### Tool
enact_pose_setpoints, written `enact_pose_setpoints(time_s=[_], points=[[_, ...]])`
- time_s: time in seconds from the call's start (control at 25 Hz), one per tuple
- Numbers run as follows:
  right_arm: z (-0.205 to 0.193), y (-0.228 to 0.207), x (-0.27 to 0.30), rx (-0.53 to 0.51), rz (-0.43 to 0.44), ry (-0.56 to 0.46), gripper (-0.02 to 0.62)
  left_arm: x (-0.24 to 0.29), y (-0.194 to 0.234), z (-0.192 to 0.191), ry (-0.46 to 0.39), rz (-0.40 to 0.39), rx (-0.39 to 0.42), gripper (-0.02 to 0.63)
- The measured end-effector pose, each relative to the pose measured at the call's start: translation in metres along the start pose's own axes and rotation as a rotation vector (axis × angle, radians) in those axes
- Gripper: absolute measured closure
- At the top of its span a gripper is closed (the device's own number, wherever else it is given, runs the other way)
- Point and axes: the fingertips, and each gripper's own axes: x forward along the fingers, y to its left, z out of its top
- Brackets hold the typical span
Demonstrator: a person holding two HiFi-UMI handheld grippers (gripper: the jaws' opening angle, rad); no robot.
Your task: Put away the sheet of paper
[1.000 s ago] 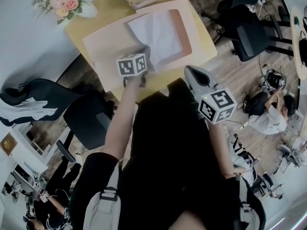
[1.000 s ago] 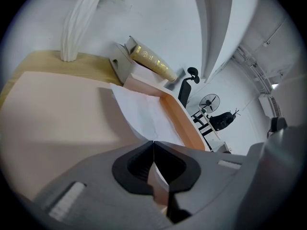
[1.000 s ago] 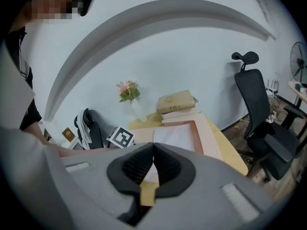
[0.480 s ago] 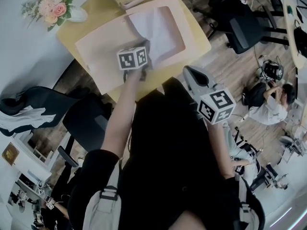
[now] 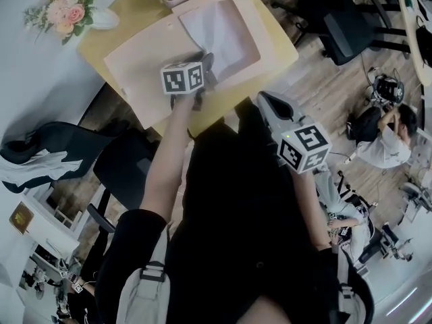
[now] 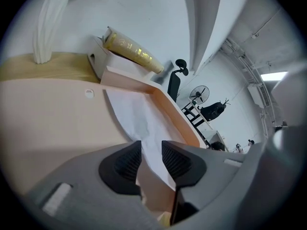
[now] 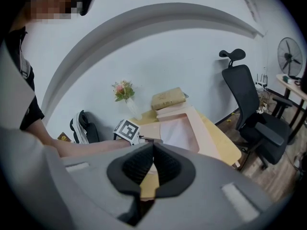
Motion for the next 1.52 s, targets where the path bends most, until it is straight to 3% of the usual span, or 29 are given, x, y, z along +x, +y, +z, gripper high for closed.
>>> enact_pose_setpoints(time_s=[0.2, 0.48, 1.0, 1.24, 1.52], points=[[0.008, 0.001, 0.0, -0.026, 0.062, -0.024, 0.592, -0.018, 0.003, -0.003, -0.017, 0.057, 0.002, 0.486], [0.024, 0.0, -0.009, -0.089, 0.197, -0.057, 0.592, -0.061, -0.011, 0.001, -0.122, 0.175, -0.013, 0.486], [0.024, -0.016, -0.051, -0.162, 0.411, -0.061, 0.592, -0.131, -0.103, -0.01, -0.335, 0.326, -0.029, 0.516], [0.011, -0.026, -0.073, -0.206, 0.476, -0.054, 0.592, -0.147, -0.162, -0.017, -0.432, 0.344, 0.023, 0.55], [0.002, -0.023, -0.095, -0.256, 0.518, -0.055, 0.592, -0.158, -0.209, -0.032, -0.488, 0.362, 0.09, 0.581]])
